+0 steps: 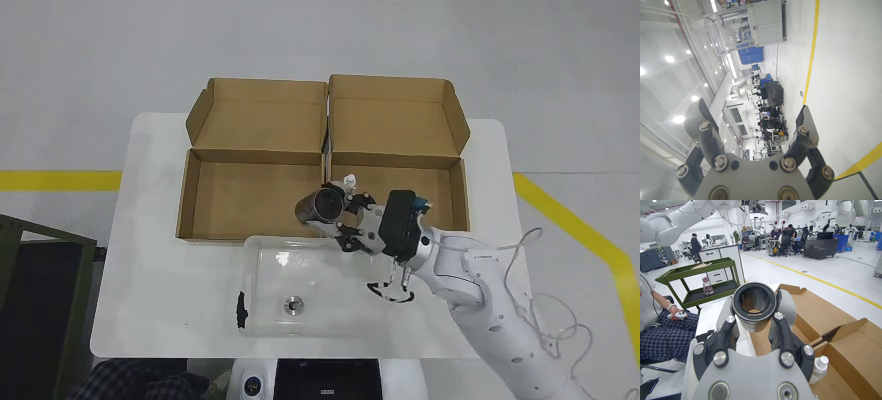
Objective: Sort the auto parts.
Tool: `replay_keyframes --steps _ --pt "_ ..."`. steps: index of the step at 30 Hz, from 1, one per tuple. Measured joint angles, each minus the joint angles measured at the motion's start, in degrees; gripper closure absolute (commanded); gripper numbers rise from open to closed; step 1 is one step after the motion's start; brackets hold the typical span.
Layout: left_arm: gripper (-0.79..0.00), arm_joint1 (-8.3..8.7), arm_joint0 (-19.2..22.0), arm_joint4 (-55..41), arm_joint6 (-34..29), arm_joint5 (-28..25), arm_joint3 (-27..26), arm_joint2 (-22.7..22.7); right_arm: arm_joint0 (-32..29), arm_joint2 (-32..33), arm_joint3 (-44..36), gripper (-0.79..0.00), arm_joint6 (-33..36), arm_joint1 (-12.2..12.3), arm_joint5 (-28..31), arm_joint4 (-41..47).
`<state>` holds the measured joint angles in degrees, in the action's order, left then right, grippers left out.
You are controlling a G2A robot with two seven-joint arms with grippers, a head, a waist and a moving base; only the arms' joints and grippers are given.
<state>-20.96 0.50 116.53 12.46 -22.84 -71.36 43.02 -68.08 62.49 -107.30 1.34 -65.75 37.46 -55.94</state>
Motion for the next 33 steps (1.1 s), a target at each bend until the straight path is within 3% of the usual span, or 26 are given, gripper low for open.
replay_keyframes --steps 19,33 --pt "-0.785 0.0 0.0 0.0 0.0 0.0 0.0 0.0 0.17 0.15 2.32 0.0 -2.3 -0.58 0.19 4.28" --pt "-0.785 0.0 0.0 0.0 0.0 0.0 0.0 0.0 6.29 -5.79 7.07 0.0 2.97 -1.88 -2.04 -6.19"
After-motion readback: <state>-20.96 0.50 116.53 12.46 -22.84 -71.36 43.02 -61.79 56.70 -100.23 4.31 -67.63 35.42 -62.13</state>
